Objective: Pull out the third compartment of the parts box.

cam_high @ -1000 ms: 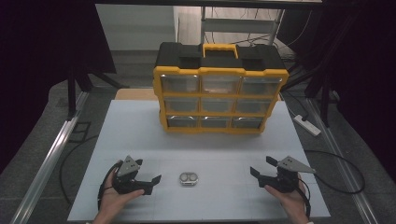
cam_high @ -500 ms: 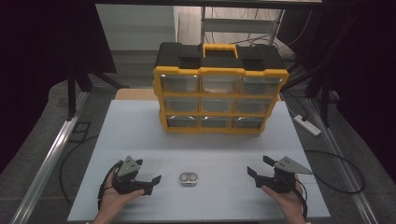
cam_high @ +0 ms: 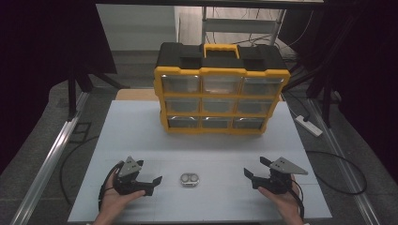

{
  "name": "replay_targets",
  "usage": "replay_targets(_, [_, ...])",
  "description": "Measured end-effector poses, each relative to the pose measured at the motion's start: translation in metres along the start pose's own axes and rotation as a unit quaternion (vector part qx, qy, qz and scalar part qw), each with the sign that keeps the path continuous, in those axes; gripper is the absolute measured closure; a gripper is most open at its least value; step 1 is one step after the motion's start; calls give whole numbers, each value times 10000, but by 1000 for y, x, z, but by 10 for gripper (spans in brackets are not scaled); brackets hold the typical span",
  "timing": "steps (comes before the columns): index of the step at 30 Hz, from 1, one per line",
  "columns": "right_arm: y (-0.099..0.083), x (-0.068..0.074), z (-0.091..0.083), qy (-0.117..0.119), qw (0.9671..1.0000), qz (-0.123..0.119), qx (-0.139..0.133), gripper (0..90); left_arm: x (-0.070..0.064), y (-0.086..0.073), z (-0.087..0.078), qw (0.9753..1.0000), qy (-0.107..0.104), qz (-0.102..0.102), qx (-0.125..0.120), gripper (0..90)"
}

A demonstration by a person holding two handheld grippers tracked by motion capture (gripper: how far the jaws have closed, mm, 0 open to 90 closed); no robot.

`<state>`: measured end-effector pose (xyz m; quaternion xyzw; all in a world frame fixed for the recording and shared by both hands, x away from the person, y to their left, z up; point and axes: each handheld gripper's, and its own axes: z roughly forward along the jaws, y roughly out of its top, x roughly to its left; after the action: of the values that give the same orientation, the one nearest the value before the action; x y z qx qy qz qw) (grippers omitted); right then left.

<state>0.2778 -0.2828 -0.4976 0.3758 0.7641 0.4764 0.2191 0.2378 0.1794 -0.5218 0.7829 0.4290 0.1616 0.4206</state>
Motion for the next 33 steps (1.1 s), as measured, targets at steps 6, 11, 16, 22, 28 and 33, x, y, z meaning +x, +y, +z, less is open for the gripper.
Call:
replay_targets(6, [2, 3, 2, -23, 10000, -26, -14, 193, 0, 0, 0, 10000, -4, 19, 5, 60])
replay_targets(11, [3, 9, 5, 21, 9999, -106, -11, 194, 0, 0, 0, 10000, -3, 29, 20, 61])
replay_targets(16, [3, 13, 7, 54, 9998, -211, 25, 193, 0, 0, 1, 10000, -8, 13, 27, 60])
replay_targets(22, [3, 14, 6, 4, 9994, -349, 51, 191, 0, 0, 0, 10000, -10, 23, 31, 60])
replay_targets(28, [3, 20, 8, -94, 9971, -744, 118, 188, 1, -1, 0, 10000, -8, 26, 28, 61])
replay_targets(33, [3, 22, 8, -263, 9941, -1038, 150, 189, 1, -1, 0, 10000, -10, 28, 28, 61])
